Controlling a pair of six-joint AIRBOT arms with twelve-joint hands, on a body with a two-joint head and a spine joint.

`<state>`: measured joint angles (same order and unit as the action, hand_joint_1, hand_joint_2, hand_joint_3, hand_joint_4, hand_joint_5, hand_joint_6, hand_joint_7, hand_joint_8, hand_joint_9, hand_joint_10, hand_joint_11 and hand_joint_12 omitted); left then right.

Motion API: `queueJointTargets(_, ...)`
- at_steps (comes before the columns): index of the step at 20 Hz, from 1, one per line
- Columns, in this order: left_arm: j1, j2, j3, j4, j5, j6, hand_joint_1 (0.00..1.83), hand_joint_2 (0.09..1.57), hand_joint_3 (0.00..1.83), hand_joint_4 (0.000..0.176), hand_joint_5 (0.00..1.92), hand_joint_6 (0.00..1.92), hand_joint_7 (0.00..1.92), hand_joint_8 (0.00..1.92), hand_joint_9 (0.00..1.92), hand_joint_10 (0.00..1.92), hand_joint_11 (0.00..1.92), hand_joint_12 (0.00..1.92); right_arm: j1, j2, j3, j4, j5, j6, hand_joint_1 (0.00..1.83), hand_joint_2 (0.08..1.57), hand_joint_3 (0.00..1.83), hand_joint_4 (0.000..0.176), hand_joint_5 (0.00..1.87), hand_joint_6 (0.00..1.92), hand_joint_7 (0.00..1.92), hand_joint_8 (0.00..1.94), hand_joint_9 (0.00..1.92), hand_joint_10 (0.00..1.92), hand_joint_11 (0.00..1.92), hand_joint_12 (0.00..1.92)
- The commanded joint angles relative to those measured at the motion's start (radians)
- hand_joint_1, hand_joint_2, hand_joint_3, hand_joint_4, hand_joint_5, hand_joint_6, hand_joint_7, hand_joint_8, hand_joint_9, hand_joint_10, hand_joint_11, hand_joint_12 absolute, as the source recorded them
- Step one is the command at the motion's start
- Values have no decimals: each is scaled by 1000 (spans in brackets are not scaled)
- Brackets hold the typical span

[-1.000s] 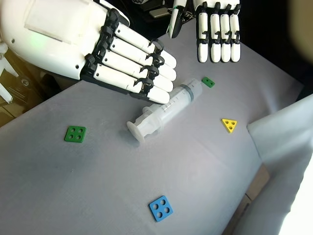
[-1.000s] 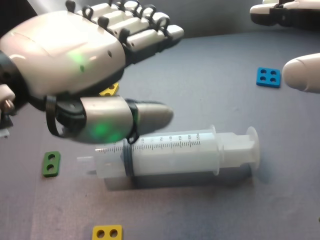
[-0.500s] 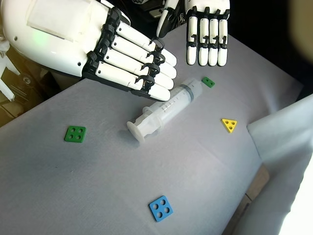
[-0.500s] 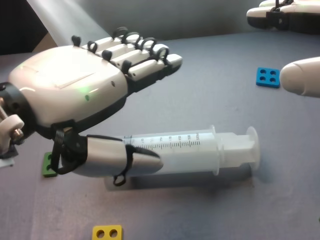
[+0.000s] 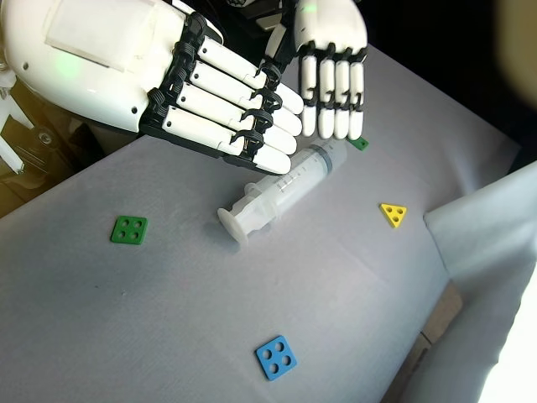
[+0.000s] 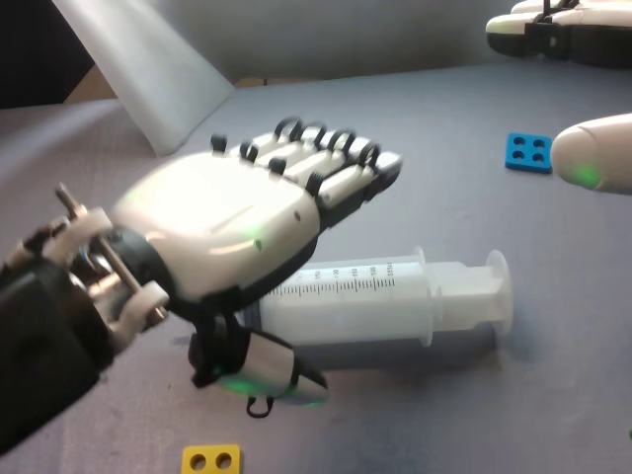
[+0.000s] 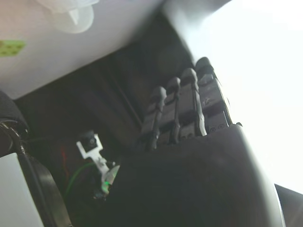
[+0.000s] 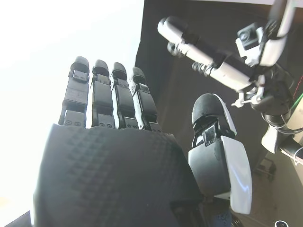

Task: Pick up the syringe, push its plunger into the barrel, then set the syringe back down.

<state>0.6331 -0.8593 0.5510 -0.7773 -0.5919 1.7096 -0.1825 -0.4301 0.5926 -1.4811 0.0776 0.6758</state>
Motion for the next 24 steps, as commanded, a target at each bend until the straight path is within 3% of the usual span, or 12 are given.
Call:
queueJointTargets(1, 3, -13, -8, 13, -135, 19, 1064, 832, 0, 0, 0, 0, 0, 0, 0, 0, 3, 8, 7, 1, -4, 17, 13, -2, 0, 1279, 5, 0, 106, 2, 53, 1, 26, 1, 10, 18)
queueJointTargets(5, 61, -56, -12, -111, -180, 137, 1112, 865, 9, 0, 0, 0, 0, 0, 0, 0, 59, 29, 7, 1, -6, 17, 13, -3, 0, 1283, 6, 0, 113, 4, 58, 3, 30, 3, 10, 23)
queueJointTargets(8, 63, -85, 2, -152, -182, 203, 1116, 878, 11, 0, 0, 0, 0, 0, 0, 0, 18, 15, 7, 1, -6, 17, 13, -3, 0, 1282, 4, 0, 120, 5, 65, 5, 36, 4, 15, 29)
queueJointTargets(13, 62, -167, 54, -157, -185, 220, 1110, 894, 12, 0, 0, 0, 0, 0, 0, 0, 92, 57, 5, 1, -12, 17, 15, -4, 0, 1291, 7, 0, 120, 3, 64, 2, 33, 2, 5, 32)
queueJointTargets(14, 62, -180, 62, -157, -190, 221, 1121, 930, 0, 0, 0, 0, 0, 0, 0, 0, 18, 250, 5, 1, -14, 17, 15, -6, 0, 1295, 9, 0, 122, 3, 66, 3, 35, 3, 7, 35)
queueJointTargets(15, 60, -199, 77, -157, -199, 225, 1117, 910, 0, 0, 0, 0, 0, 0, 0, 0, 3, 297, 5, 1, -16, 17, 15, -9, 0, 1294, 8, 0, 127, 5, 69, 4, 40, 4, 12, 39)
queueJointTargets(17, 52, -227, 108, -168, -201, 237, 1098, 893, 0, 0, 0, 0, 0, 0, 0, 0, 0, 277, 5, 2, -17, 17, 15, -10, 0, 1285, 3, 0, 126, 4, 68, 3, 39, 4, 15, 44)
queueJointTargets(19, 42, -253, 134, -213, -201, 278, 1104, 898, 0, 0, 11, 2, 0, 0, 0, 0, 0, 89, 5, 3, -17, 17, 15, -10, 0, 1283, 2, 0, 119, 0, 61, 0, 29, 0, 2, 43)
queueJointTargets(24, 40, -301, 183, -274, -190, 336, 1113, 897, 2, 0, 5, 0, 0, 0, 0, 0, 0, 190, 5, 4, -18, 17, 15, -10, 0, 1265, 0, 0, 106, 0, 49, 0, 22, 0, 2, 54)
